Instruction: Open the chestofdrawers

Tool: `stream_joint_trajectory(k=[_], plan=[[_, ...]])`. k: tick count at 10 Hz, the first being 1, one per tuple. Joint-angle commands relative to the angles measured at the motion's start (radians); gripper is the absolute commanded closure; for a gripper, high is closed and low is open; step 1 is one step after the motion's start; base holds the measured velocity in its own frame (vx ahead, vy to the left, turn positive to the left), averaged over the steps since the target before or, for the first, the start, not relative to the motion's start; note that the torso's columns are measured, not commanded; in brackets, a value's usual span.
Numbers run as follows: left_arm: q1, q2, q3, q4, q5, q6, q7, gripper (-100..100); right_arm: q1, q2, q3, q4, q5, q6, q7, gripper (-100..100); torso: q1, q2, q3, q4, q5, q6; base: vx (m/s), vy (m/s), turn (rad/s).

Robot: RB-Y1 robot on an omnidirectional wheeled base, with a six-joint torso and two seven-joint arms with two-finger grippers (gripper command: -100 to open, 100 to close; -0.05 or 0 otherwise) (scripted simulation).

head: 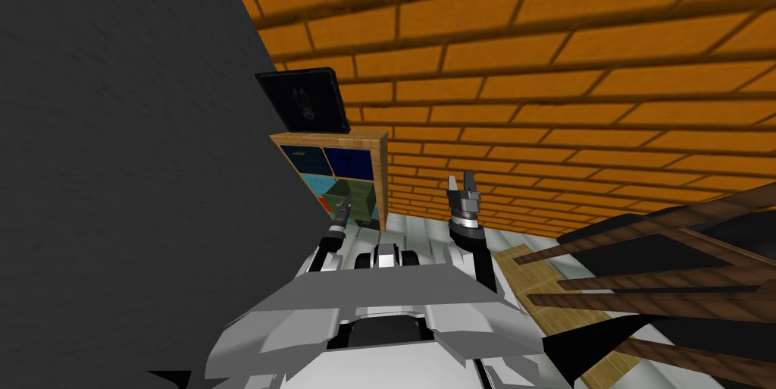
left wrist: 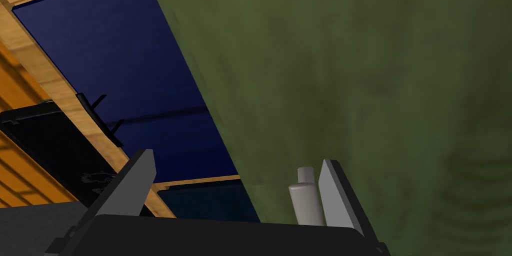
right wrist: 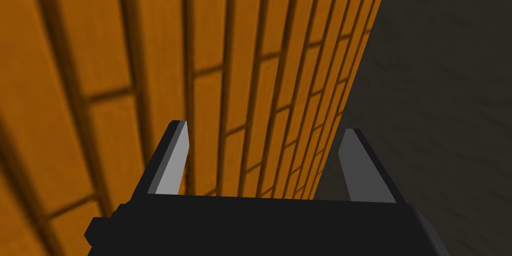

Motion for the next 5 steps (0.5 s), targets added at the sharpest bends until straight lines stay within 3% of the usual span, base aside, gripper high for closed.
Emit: stream_joint_trajectory(k=[1,5], plan=[[0.001,0.0,0.0,0.002,0.0,0.001,0.0,0,0.0,0.0,0.0,0.0,0.0,0.0,0.0,0,0.001,-0.001,-0.001,-0.001,0.001,0.0,0.0,0.0,0.0],[0.003,0.0,0.001,0.005,0.0,0.003,0.0,0,0.0,0.0,0.0,0.0,0.0,0.0,0.0,0,0.002,-0.004,-0.002,-0.003,0.002,0.0,0.0,0.0,0.0]])
